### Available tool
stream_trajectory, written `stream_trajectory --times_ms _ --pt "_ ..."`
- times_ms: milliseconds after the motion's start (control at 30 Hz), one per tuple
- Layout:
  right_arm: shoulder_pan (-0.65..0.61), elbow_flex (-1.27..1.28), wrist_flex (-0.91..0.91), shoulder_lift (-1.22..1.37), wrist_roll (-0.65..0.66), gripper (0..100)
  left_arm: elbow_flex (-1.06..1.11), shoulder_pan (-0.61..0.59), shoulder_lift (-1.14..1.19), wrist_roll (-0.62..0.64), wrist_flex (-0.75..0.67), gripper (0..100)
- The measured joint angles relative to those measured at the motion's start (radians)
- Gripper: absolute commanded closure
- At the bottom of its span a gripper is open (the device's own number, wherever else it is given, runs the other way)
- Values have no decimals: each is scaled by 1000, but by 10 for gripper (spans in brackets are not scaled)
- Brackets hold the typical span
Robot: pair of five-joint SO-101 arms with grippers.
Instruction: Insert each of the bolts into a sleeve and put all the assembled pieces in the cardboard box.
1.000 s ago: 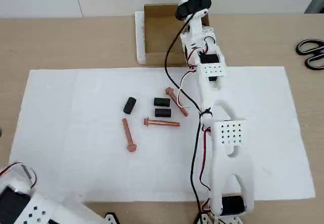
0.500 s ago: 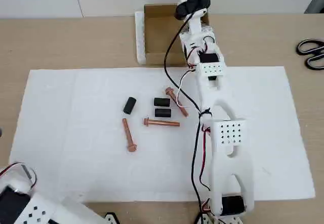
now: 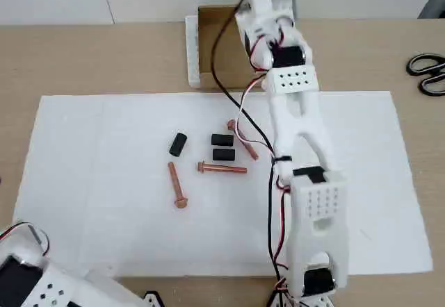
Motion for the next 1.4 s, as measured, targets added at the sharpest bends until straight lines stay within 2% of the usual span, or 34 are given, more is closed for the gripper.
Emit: stream_trajectory --times_ms 367,533,667,833,1000,1200,1400 --pt "-207 -8 635 -479 0 685 0 0 0 0 9 878" --pt "-244 3 905 -585 0 685 0 0 0 0 9 878" --pt "-229 98 930 -598 -34 685 0 0 0 0 9 880" --pt "-233 242 885 -526 -305 685 0 0 0 0 9 880" --pt "-242 267 825 -359 -534 685 2 0 0 0 9 880" --pt "-385 267 772 -186 -575 684 26 0 0 0 9 880" --pt "-450 267 723 -140 -580 684 26 0 0 0 9 880"
